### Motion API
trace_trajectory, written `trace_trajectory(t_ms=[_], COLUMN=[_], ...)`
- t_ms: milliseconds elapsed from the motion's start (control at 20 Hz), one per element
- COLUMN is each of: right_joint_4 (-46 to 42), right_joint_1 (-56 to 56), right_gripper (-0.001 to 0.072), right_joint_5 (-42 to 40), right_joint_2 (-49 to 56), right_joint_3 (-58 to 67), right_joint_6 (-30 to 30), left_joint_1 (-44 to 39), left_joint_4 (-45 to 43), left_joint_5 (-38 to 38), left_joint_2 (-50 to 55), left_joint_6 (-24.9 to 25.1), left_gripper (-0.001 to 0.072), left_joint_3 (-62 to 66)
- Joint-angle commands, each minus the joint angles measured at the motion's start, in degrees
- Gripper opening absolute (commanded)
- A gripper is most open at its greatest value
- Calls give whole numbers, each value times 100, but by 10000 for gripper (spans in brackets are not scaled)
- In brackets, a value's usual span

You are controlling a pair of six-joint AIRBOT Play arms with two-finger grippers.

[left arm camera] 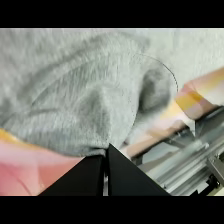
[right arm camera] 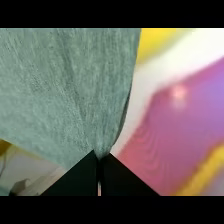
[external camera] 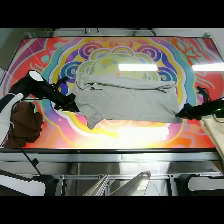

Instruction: Fold the shirts.

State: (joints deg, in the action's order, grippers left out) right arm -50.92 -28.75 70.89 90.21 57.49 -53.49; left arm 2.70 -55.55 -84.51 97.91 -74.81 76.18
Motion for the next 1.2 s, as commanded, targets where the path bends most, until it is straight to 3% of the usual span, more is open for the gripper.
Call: trace_trajectory(t_ms=[0,200,450,600,800,1150], right_joint_4=[184,192,931,1268,1261,1259], right_joint_1=[-481,-905,-688,-208,413,1154], right_gripper=[14,15,15,15,15,15], right_joint_5=[330,876,715,-249,-1735,-3119], right_joint_2=[-470,-623,-623,-621,-378,485], right_joint_3=[146,144,146,153,243,605], right_joint_6=[4,9,118,166,164,166], left_joint_1=[374,841,968,885,817,380], left_joint_4=[-175,-136,518,896,922,916], left_joint_5=[-782,-909,-675,-291,-232,-236], left_joint_2=[-516,-1005,-1351,-997,-22,1821], left_joint_6=[20,144,595,629,273,269], left_gripper=[16,17,17,17,18,15], left_joint_3=[-20,-629,-951,-26,1550,3407])
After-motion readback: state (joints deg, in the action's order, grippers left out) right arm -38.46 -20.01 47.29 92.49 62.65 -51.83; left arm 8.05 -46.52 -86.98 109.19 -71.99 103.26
